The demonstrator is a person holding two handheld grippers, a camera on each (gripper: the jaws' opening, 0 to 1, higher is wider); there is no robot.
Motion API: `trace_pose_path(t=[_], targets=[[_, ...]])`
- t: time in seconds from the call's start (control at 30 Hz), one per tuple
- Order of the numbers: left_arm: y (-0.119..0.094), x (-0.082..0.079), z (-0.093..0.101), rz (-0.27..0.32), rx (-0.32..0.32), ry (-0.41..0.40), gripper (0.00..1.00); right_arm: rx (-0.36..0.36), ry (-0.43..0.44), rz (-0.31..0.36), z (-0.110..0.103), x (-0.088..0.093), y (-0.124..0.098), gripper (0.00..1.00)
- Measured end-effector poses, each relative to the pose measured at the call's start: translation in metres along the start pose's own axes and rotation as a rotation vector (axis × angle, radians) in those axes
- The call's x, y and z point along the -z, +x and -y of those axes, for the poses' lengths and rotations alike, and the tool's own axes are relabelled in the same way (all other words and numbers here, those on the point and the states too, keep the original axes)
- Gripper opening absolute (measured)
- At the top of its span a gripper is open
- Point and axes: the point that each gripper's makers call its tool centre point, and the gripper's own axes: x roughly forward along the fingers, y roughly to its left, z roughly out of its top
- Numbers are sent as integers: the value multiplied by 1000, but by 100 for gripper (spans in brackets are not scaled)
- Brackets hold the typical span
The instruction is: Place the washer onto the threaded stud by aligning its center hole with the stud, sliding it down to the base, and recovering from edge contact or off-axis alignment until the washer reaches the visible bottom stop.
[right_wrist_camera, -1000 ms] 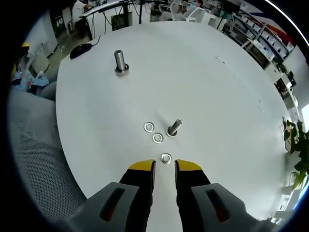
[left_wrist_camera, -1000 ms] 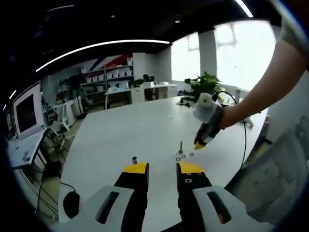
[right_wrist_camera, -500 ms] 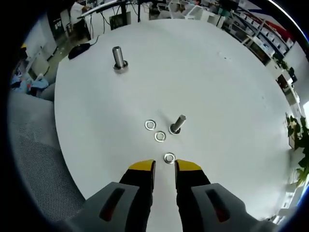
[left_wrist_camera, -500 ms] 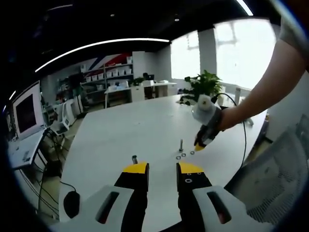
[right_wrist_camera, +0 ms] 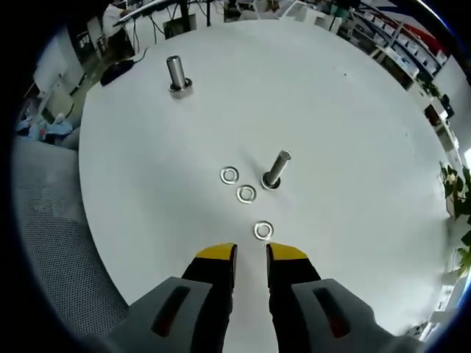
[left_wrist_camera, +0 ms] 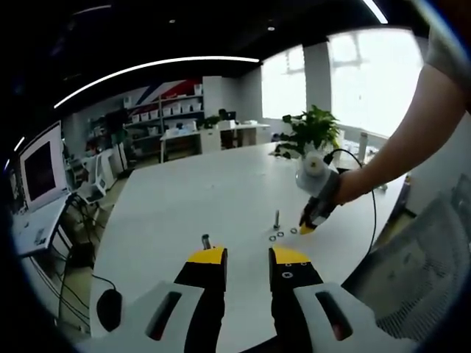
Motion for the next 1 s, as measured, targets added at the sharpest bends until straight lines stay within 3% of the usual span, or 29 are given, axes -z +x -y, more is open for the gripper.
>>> trace_pose_path(t=[1.0], targets=[[2, 3, 0, -13, 4, -1, 21, 6, 55, -5, 9, 6, 10, 20]])
